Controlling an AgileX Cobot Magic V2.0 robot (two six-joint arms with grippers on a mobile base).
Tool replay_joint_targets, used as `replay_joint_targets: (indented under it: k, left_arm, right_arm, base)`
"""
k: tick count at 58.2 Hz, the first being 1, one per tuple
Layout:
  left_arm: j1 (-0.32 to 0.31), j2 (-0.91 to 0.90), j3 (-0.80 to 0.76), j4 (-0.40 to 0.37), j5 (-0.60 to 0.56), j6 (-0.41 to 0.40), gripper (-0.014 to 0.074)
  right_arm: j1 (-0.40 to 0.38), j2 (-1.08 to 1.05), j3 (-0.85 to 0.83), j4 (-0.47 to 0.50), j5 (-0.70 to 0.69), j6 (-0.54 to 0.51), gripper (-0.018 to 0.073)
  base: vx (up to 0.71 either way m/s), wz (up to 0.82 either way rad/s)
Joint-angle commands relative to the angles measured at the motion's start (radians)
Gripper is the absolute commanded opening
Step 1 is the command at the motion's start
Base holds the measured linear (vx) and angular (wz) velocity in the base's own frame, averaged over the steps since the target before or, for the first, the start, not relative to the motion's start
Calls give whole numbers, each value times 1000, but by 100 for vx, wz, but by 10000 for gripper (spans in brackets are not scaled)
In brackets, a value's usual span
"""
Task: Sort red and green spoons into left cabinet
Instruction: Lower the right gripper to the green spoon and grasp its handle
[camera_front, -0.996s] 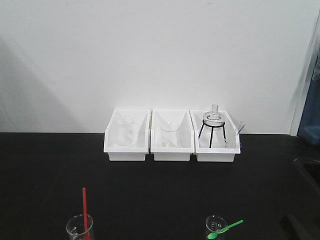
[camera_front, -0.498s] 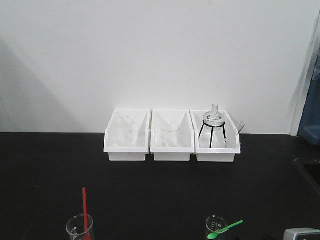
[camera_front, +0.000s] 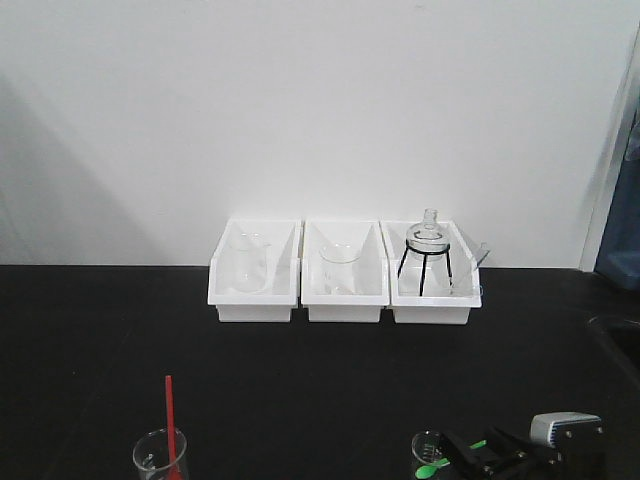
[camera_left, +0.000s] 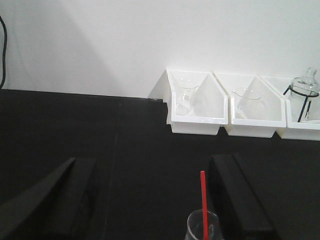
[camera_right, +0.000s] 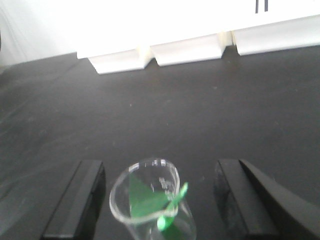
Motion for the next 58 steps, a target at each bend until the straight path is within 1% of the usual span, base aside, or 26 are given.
replay_joint_targets:
  k: [1,4,10,19,27,58]
  left_arm:
    - [-4,7,-33,-9,-81,-7,561]
    - [-4,8,-33,-9,-81,-7,561]
    - [-4,17,-33,-9,-81,-7,561]
    - [-4,26,-33,-9,-81,-7,561]
    - [-4,26,-33,-9,-81,-7,561]
    - [-4,26,-33,-8,-81,-6,561]
  right_arm:
    - [-6,-24,-42,-2,-209,3,477]
    - [-6,-19,-48,-1,-209,8,458]
    - [-6,-7,-54,1,-202,17,391]
    - [-6,0,-54,2,-209,17,248]
    - [-6,0,-54,2,-206,17,167]
    - [-6,0,-54,-9,-139,17,179]
  base:
    - [0,0]
    - [0,0]
    - [0,0]
    - [0,0]
    - [0,0]
    - [0,0]
